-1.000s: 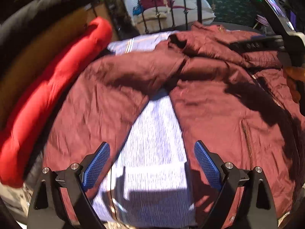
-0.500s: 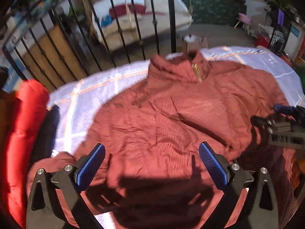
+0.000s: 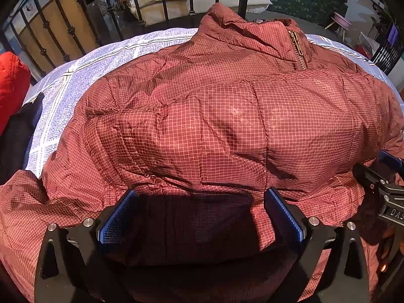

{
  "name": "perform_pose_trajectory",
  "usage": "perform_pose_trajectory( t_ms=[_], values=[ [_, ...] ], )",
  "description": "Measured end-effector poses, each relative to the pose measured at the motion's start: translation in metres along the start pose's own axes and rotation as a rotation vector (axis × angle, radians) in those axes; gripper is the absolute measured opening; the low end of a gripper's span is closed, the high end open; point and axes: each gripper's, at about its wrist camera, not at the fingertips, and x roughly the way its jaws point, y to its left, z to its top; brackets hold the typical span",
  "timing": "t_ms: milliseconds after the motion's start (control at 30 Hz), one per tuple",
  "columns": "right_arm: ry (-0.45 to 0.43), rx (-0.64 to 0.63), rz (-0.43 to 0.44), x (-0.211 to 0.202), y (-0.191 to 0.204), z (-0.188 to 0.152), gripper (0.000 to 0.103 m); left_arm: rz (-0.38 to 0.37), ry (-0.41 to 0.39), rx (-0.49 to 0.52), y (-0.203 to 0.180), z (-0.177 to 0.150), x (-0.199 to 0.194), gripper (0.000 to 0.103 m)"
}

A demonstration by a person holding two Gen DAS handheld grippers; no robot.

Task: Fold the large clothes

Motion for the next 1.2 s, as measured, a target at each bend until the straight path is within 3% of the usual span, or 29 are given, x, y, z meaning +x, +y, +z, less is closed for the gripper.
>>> perform_pose_trajectory(
  t_ms=[333, 467, 600, 667, 767, 1033, 1200],
  values=[
    [-0.112, -0.013, -0.009, -0.009, 0.005, -0.021, 0.099, 0.038, -0.087, 0.010, -0.010, -0.012, 0.001, 0.099],
    [-0.106, -0.012, -0.012, -0.012, 0.004, -0.024, 0.099, 0.041, -0.100, 0.020, -0.010, -0.018, -0.012, 0.098],
    [-0.045, 0.003, -0.030, -0.023, 0.007, -0.018, 0.098, 0.050, -0.125, 0.068, -0.011, -0.025, -0.037, 0.097],
    [-0.070, 0.035, -0.008, -0.038, 0.008, -0.021, 0.098, 0.034, -0.162, 0.088, -0.011, -0.033, -0.057, 0.097],
    [-0.121, 0.047, 0.051, -0.068, 0.016, -0.038, 0.098, -0.010, -0.209, 0.085, -0.004, -0.052, -0.084, 0.097],
    [-0.051, 0.063, 0.175, -0.104, 0.048, -0.114, 0.098, -0.123, -0.201, 0.047, 0.004, -0.096, -0.127, 0.097],
    [-0.048, 0.056, 0.172, -0.129, 0.065, -0.160, 0.098, -0.105, -0.203, 0.059, 0.005, -0.119, -0.141, 0.097]
  ],
)
